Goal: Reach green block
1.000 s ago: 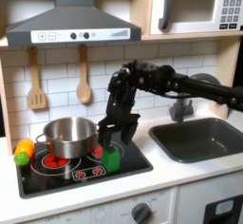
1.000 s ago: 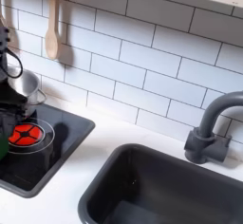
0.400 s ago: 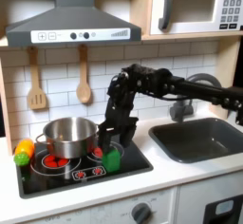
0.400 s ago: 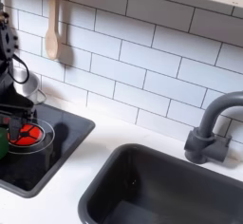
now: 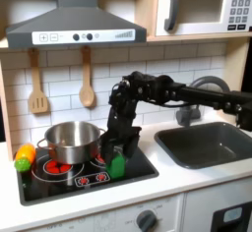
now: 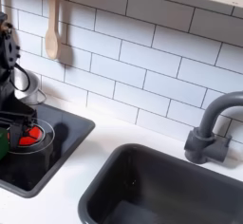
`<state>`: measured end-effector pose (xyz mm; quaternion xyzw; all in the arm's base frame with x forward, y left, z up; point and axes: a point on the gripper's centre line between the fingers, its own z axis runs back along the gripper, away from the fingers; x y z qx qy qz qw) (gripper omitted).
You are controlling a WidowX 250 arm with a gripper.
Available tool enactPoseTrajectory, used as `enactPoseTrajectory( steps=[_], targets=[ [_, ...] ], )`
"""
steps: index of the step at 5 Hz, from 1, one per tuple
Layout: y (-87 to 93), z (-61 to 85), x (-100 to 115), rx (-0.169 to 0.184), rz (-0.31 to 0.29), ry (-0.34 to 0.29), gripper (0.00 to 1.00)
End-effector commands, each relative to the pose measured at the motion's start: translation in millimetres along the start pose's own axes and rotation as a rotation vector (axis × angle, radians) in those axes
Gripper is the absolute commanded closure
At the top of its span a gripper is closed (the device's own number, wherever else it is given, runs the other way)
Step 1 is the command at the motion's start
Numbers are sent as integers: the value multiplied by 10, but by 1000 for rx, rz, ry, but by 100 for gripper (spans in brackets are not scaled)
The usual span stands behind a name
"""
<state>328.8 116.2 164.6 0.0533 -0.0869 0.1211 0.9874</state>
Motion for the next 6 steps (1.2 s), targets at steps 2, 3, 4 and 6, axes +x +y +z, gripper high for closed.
enactPoseTrajectory(
  steps=[2,3,4,6],
  targets=[
    [1,-113,-5,3,0,35,0],
    [3,-180,-10,-2,5,54,0],
    [-10,-271,-30,0,8,86,0],
    [-7,-303,-21,-10,2,101,0]
  ],
)
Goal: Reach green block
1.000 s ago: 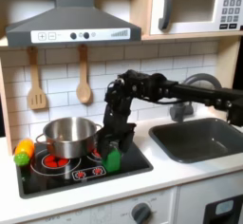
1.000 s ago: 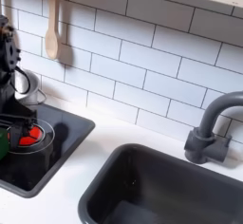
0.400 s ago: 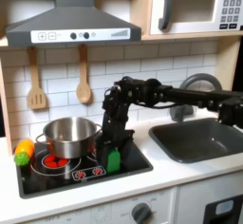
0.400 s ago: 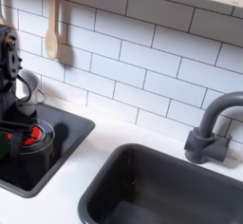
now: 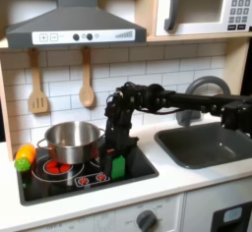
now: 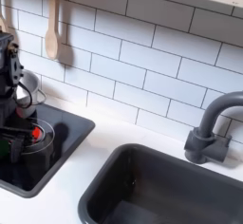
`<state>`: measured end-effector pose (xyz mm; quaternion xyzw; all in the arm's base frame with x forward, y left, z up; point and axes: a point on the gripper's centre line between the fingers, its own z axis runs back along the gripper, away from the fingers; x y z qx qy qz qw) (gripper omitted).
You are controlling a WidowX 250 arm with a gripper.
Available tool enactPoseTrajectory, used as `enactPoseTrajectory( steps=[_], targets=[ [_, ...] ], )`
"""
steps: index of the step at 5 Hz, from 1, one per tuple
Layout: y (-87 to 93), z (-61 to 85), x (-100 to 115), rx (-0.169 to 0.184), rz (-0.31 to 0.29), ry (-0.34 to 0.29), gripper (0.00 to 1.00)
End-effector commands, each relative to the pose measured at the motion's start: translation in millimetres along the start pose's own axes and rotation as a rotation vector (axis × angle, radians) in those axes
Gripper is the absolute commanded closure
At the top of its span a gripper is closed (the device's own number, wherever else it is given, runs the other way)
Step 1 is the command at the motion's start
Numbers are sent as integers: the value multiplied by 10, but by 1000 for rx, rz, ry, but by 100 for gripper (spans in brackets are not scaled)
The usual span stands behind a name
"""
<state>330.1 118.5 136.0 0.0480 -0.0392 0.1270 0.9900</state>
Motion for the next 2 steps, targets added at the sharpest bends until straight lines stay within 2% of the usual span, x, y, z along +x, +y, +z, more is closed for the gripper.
enactPoseTrajectory(
  steps=[1,2],
  targets=[
    [2,2,23,0,-17,-2,0],
    [2,2,21,0,-15,0,0]
  ],
)
